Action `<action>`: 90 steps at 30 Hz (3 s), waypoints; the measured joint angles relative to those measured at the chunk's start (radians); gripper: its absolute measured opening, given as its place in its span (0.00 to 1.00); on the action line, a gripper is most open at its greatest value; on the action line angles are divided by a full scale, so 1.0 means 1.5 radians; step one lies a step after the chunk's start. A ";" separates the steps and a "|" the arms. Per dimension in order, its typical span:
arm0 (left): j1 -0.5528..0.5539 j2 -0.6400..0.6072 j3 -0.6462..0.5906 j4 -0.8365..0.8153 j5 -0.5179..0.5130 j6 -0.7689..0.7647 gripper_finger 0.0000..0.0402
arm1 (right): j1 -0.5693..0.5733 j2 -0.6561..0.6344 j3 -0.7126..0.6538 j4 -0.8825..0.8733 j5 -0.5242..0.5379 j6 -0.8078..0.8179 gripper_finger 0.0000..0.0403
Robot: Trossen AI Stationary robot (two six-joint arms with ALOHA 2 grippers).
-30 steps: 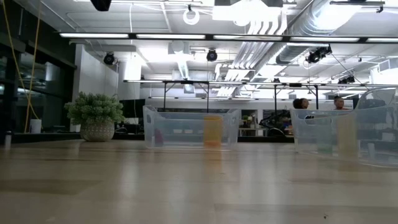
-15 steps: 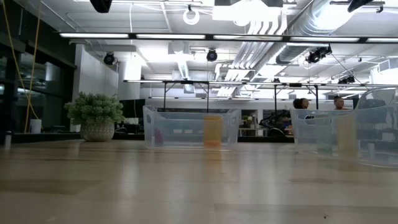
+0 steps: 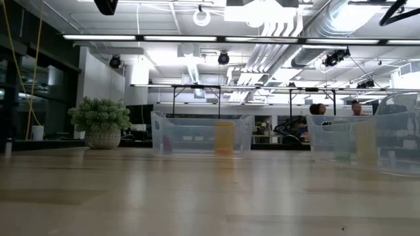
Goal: Pick and place medicine bottles into bin by pill shape (circle, oval)
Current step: Put the blue tablet bottle into the bottom transparent bin
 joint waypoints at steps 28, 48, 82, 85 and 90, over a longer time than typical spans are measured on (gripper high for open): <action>0.000 0.000 0.000 0.000 -0.008 0.005 0.47 | -0.001 0.000 0.000 0.024 -0.013 0.052 0.56; 0.000 0.000 0.000 0.001 -0.007 0.023 0.47 | -0.011 0.066 0.000 0.055 -0.027 0.052 0.56; 0.000 0.000 0.000 0.006 -0.012 0.035 0.47 | -0.042 -0.056 0.185 -0.023 0.129 -0.272 0.27; 0.000 0.000 0.000 0.006 -0.012 0.035 0.47 | -0.086 -0.048 0.244 -0.082 0.141 -0.347 0.27; 0.000 0.000 0.000 0.006 -0.012 0.035 0.47 | -0.173 -0.035 0.293 -0.254 0.150 -0.418 0.27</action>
